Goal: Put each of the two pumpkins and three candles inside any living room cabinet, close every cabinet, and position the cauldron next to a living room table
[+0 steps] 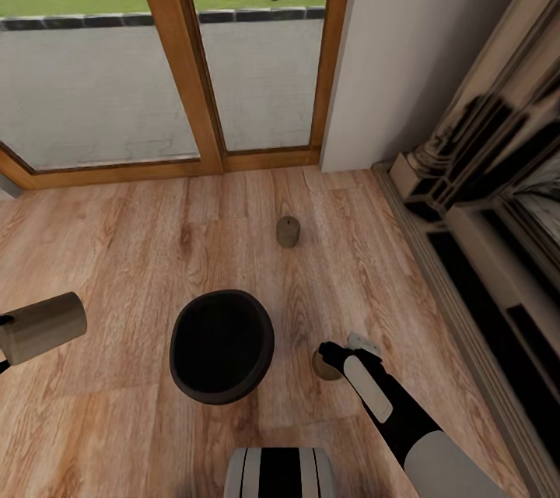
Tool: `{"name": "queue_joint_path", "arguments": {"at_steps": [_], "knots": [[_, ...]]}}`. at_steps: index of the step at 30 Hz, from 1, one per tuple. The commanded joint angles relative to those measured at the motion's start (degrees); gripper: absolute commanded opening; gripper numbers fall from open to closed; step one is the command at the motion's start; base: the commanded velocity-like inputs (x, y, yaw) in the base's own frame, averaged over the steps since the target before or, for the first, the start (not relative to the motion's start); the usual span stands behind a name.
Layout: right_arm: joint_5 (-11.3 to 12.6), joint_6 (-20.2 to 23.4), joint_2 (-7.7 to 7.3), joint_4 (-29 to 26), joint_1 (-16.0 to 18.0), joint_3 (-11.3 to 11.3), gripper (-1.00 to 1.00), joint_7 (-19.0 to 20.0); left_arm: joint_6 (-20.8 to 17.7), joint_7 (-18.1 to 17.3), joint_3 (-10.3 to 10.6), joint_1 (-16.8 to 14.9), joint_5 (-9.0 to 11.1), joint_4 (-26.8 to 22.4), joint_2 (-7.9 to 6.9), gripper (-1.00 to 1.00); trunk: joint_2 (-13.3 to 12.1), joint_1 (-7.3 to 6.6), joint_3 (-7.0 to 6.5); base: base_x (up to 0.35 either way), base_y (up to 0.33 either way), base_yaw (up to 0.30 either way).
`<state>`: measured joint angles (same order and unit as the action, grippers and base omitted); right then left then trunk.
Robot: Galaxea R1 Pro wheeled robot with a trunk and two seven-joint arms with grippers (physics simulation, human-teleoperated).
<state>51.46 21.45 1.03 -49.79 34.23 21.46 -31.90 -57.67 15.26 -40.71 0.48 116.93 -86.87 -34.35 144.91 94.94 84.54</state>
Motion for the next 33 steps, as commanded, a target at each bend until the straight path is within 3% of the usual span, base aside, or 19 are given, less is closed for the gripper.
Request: {"name": "queue_joint_path", "arguments": {"at_steps": [1, 11, 15, 21, 27, 33], "knots": [[0.34, 0.1, 0.0, -0.05, 0.05, 0.15, 1.0, -0.36, -0.07, 0.56, -0.07, 0.05, 0.62, -0.06, -0.02, -1.0, 0.02, -0.01, 0.03, 0.0, 0.0, 0.0], [0.39, -0.78, 0.0, -0.04, 0.04, 0.22, 1.0, 0.06, -0.07, 0.56, -0.07, 0.05, 0.6, -0.06, -0.03, -1.0, 0.02, -0.01, 0.03, 0.0, 0.0, 0.0], [0.4, -0.95, -0.01, -0.04, 0.03, 0.24, 1.0, 0.08, -0.07, 0.56, -0.07, 0.05, 0.6, -0.06, -0.02, -1.0, 0.07, 0.1, 0.92, 0.0, 0.0, 0.0], [0.24, -1.16, 0.02, 1.63, 0.14, 0.26, 1.0, 0.14, -0.07, 0.56, -0.07, 0.05, 0.62, -0.07, -0.02, -1.0, 0.07, 0.1, 0.92, 0.0, 0.0, 0.0], [0.3, -2.62, -0.03, 4.16, 0.6, 0.33, 1.0, 3.27, -0.07, 0.56, -0.07, 0.05, 0.62, -0.06, -0.02, -1.0, 0.07, 0.1, 0.92, 0.0, 0.0, 0.0], [0.31, -2.72, 0.01, 4.51, 0.65, 0.33, 1.0, 3.67, -0.07, 0.56, -0.07, 0.05, 0.65, -0.06, -0.02, -1.0, 0.07, 0.1, 0.92, 0.0, 0.0, 0.0]]}}
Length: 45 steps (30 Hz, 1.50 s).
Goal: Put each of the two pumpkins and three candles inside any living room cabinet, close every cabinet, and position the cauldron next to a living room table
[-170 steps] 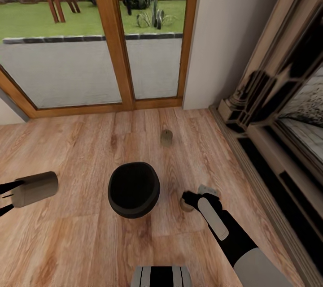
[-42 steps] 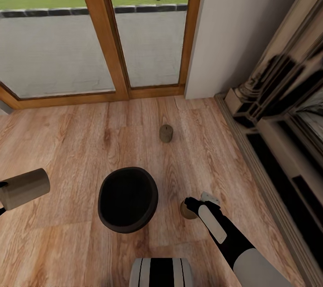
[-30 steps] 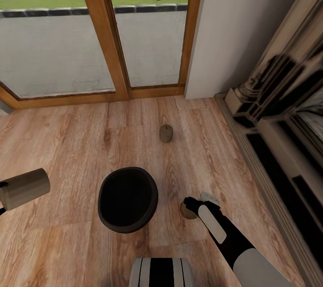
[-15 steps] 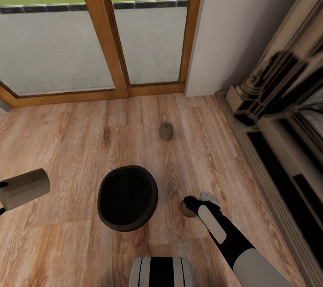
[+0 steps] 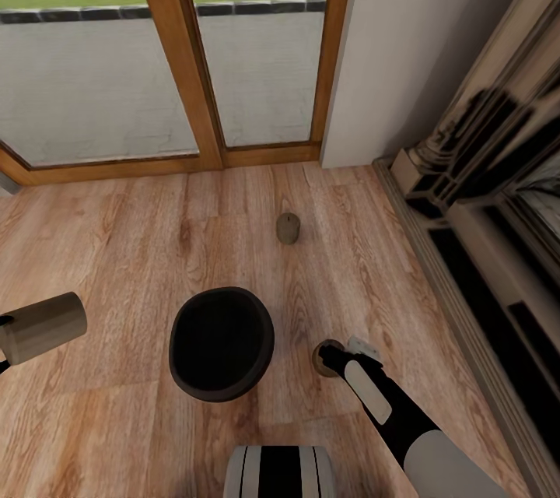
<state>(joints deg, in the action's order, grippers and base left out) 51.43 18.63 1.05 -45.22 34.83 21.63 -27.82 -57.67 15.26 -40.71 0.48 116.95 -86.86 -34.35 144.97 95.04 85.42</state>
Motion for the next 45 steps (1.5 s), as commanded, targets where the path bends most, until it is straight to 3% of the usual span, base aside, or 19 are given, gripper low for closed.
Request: {"name": "queue_joint_path", "arguments": {"at_steps": [1, 11, 18, 28, 33, 45], "knots": [[0.34, 0.1, -0.02, -0.05, 0.04, 0.17, 1.0, -0.4, -0.07, 0.56, -0.07, 0.05, 0.64, -0.06, -0.02, -1.0, 0.02, -0.01, 0.03, 0.0, 0.0, 0.0], [0.25, 0.09, -0.04, -0.04, 0.05, 0.17, 1.0, 0.01, -0.07, 0.56, -0.07, 0.05, 0.63, -0.15, -0.02, -1.0, 0.02, -0.01, 0.03, 0.0, 0.0, 0.0], [0.42, 0.34, -0.13, 0.13, 0.05, 0.17, 1.0, 3.71, -0.07, 0.56, -0.07, 0.05, 0.62, -0.3, -0.02, -1.0, 0.02, -0.01, 0.03, 0.0, 0.0, 0.0], [0.43, 0.28, -0.17, 0.22, 0.05, 0.17, 1.0, 3.92, -0.07, 0.56, -0.07, 0.05, 0.59, -0.3, -0.02, -1.0, 0.02, -0.01, 0.03, 0.0, 0.0, 0.0], [0.43, 0.21, -0.17, 0.22, 0.05, 0.17, 1.0, 3.92, -0.07, 0.56, -0.07, 0.05, 0.6, -0.29, -0.02, -1.0, 0.08, 0.12, 1.14, 0.0, 0.0, 0.0], [0.43, 0.18, -0.17, 0.22, 0.04, 0.17, 1.0, 3.92, -0.07, 0.56, -0.07, 0.05, 0.61, -0.29, -0.02, -1.0, 0.08, 0.12, 1.14, 0.0, 0.0, 0.0]]}}
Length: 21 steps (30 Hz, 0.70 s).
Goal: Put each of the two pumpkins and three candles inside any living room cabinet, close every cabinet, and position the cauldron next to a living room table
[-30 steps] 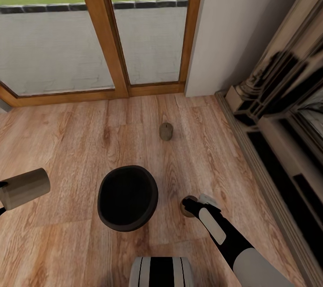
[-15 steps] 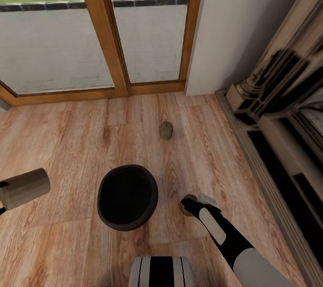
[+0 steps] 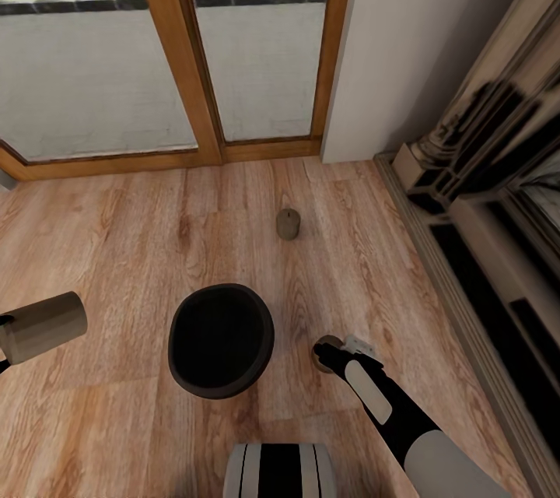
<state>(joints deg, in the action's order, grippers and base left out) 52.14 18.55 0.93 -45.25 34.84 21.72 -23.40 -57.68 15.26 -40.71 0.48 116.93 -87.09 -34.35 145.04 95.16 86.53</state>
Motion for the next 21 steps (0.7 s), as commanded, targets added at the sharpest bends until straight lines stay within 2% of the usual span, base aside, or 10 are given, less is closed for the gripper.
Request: {"name": "queue_joint_path", "arguments": {"at_steps": [1, 3, 9, 10, 21], "knots": [[-0.29, 0.26, -0.05, 0.25, 0.03, 0.08, 1.0, -0.51, -0.07, 0.56, -0.08, 0.05, 0.63, -0.06, -0.02, -1.0, 0.02, 0.03, 0.26, 0.0, 0.0, 0.0], [-0.29, 0.26, -0.05, 0.26, 0.03, 0.08, 1.0, -0.51, -0.07, 0.56, -0.08, 0.05, 0.65, -0.05, -0.02, -1.0, 0.05, 0.09, 0.7, 0.0, 0.0, 0.0], [-0.21, 0.18, -0.05, 0.53, 0.02, 0.08, 1.0, -0.59, -0.07, 0.56, -0.08, 0.05, 0.6, -0.04, -0.02, -1.0, 0.05, 0.09, 0.7, 0.0, 0.0, 0.0], [-0.21, 0.18, -0.05, 0.7, 0.03, 0.08, -1.0, -0.59, -0.07, 0.56, -0.08, 0.05, 0.6, -0.03, -0.02, -1.0, 0.05, 0.09, 0.7, 0.0, 0.0, 0.0], [-0.29, 0.17, -0.05, 1.04, 0.05, -0.01, -1.0, -0.51, -0.07, 0.56, -0.08, 0.05, 0.6, -0.03, 0.07, -1.0, 0.05, 0.09, 0.7, 0.0, 0.0, 0.0]]}}
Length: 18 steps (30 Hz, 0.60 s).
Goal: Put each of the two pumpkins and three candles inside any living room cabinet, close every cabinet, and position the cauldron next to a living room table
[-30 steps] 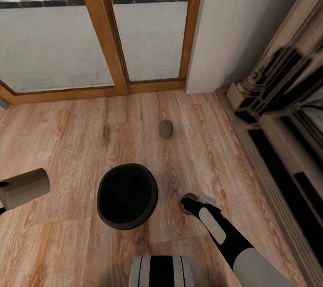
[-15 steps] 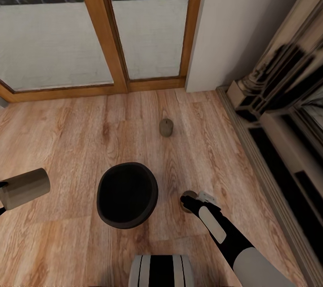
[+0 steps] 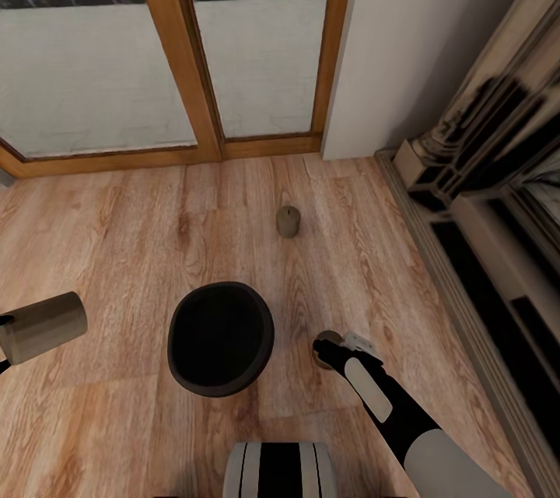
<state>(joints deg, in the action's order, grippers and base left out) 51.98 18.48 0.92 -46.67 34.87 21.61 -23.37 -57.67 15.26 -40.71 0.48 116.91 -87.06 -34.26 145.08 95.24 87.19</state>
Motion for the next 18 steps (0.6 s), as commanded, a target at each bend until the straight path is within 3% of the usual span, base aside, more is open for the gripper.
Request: {"name": "queue_joint_path", "arguments": {"at_steps": [1, 18], "knots": [[-0.12, 0.24, -0.04, 2.46, 0.03, 0.12, -1.0, -0.53, -0.07, 0.56, -0.08, 0.05, 0.61, -0.07, -0.02, -1.0, 0.01, 0.01, 0.03, 0.0, 0.0, 0.0], [-0.12, 0.16, -0.04, 2.46, 0.02, 0.11, -1.0, -0.53, -0.07, 0.56, 0.01, 0.05, 0.6, -0.12, -0.01, -1.0, 0.01, 0.01, 0.03, 0.0, 0.0, 0.0]]}}
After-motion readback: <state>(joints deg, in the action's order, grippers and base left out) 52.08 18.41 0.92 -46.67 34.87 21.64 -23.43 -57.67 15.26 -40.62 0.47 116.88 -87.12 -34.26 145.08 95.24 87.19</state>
